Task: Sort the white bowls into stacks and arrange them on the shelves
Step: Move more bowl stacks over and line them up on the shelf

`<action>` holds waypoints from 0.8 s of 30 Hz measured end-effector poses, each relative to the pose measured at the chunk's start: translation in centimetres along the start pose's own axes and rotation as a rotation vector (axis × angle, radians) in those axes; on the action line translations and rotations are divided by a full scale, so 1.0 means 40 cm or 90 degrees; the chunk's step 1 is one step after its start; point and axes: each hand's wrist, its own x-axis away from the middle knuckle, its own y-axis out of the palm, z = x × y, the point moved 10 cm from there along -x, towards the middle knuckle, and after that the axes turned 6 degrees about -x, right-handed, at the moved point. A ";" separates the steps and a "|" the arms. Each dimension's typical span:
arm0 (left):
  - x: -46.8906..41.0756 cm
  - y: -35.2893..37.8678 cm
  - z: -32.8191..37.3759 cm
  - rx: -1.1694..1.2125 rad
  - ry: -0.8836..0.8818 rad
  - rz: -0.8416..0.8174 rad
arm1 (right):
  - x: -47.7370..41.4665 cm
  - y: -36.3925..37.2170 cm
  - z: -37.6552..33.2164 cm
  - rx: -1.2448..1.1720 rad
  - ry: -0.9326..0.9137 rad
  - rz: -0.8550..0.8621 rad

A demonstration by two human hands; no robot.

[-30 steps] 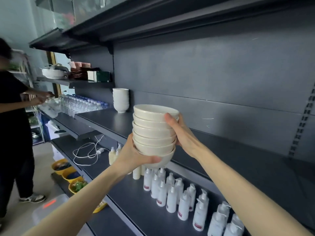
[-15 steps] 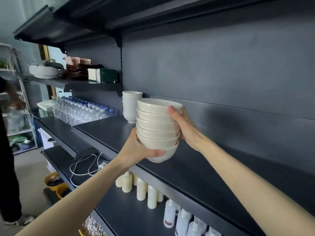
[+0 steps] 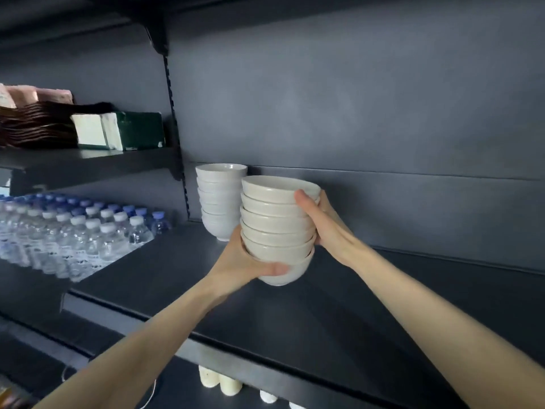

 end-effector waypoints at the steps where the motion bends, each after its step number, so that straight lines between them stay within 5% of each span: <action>1: -0.023 -0.011 -0.016 0.004 0.004 -0.017 | -0.018 0.003 0.010 0.001 0.000 0.017; 10: -0.190 -0.029 -0.105 0.044 0.030 -0.093 | -0.134 -0.029 0.075 0.023 0.018 0.134; 24: -0.310 -0.007 -0.199 0.060 0.044 -0.120 | -0.240 -0.064 0.127 0.058 0.015 0.142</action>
